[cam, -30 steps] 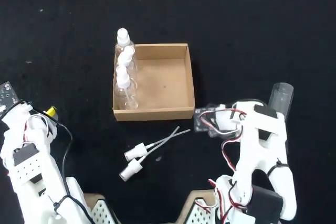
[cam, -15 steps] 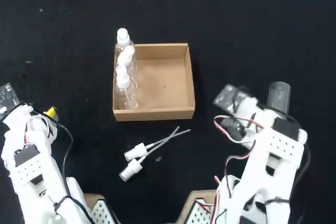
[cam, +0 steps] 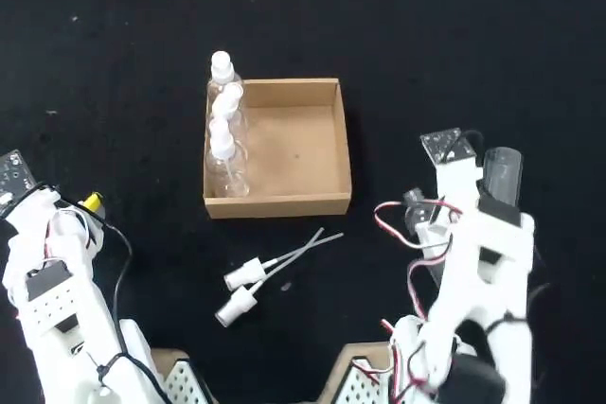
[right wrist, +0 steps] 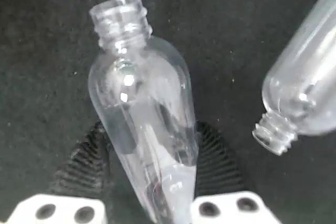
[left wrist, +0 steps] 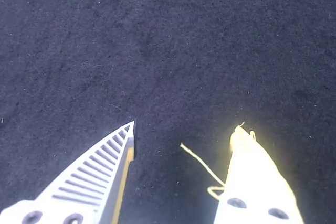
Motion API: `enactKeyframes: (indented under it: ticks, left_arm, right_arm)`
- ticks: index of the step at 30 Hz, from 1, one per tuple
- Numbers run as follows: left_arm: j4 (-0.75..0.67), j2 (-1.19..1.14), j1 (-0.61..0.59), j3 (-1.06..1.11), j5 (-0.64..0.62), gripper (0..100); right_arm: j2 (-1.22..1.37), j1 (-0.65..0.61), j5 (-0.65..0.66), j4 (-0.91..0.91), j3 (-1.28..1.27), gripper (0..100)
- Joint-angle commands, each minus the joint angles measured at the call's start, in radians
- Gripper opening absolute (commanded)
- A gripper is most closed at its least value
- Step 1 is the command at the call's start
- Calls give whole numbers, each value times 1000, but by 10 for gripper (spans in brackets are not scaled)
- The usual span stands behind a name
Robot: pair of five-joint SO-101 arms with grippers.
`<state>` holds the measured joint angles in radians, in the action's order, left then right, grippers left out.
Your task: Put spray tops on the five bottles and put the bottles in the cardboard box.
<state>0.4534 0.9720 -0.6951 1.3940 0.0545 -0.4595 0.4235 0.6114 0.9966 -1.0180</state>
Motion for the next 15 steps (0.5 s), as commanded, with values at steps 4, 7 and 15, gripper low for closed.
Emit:
enactKeyframes:
  ticks: [4,7,15]
  left_arm:
    - [-17,8,12,-13,-5,209]
    - [-17,8,12,-13,-5,209]
    - [-17,8,12,-13,-5,209]
  right_arm:
    - [24,-15,-23,-26,65,244]
    - [5,-20,-25,-26,73,319]
    - [-1,-34,69,-18,148,269]
